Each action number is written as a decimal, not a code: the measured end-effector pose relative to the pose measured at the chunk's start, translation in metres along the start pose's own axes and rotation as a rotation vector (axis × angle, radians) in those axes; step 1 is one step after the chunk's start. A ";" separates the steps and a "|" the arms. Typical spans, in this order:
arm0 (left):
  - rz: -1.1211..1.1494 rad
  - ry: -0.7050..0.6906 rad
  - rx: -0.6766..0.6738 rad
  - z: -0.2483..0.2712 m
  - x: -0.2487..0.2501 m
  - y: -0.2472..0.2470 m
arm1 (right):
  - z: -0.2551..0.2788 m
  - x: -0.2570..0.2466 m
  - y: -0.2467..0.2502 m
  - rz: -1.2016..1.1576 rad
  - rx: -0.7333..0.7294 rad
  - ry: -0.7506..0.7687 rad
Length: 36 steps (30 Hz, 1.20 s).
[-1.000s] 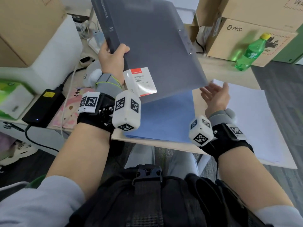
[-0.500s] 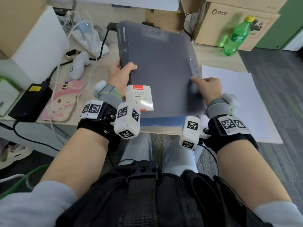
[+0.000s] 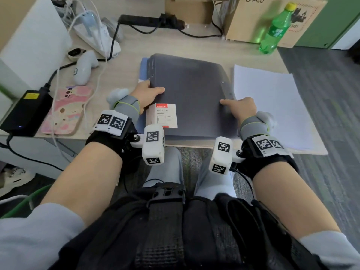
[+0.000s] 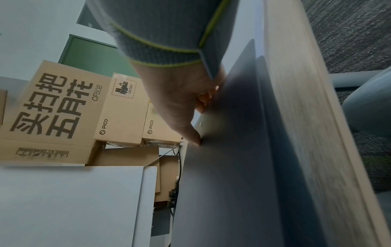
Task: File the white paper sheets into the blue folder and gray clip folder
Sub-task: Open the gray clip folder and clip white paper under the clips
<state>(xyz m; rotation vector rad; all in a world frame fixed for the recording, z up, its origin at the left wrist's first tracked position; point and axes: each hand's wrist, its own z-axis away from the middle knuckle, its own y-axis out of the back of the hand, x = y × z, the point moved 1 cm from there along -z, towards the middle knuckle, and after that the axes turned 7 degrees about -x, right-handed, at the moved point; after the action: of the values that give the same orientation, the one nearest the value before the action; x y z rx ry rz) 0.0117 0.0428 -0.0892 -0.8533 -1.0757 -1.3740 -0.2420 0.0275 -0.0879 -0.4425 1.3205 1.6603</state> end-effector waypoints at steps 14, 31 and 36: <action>0.220 -0.131 -0.001 0.012 0.032 -0.020 | 0.006 0.004 0.023 -0.114 0.102 0.097; 0.184 -0.118 -0.082 -0.011 0.031 -0.096 | -0.010 0.033 0.078 -0.009 0.258 0.024; 0.033 -0.090 -0.049 -0.017 0.020 -0.103 | -0.011 0.052 0.086 -0.077 0.245 0.005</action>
<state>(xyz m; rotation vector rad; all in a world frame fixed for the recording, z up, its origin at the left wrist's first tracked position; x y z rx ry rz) -0.0911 0.0151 -0.0890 -0.9727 -1.0950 -1.3496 -0.3419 0.0422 -0.0823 -0.3467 1.4704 1.4129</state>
